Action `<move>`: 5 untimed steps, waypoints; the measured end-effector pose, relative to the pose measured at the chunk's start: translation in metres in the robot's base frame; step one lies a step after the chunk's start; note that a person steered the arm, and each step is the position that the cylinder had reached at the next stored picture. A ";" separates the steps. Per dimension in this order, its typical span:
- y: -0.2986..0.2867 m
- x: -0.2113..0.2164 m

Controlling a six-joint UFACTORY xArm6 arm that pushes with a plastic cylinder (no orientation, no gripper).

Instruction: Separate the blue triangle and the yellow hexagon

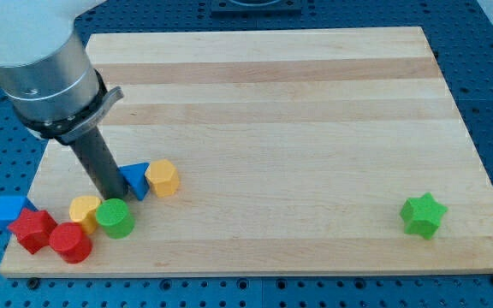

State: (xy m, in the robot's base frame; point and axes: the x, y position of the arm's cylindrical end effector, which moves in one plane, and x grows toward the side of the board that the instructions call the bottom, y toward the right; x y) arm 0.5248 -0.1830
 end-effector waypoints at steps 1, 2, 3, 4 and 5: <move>-0.016 0.000; -0.064 -0.002; -0.094 -0.006; -0.095 -0.016; -0.080 -0.029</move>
State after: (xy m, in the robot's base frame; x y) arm 0.4957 -0.2626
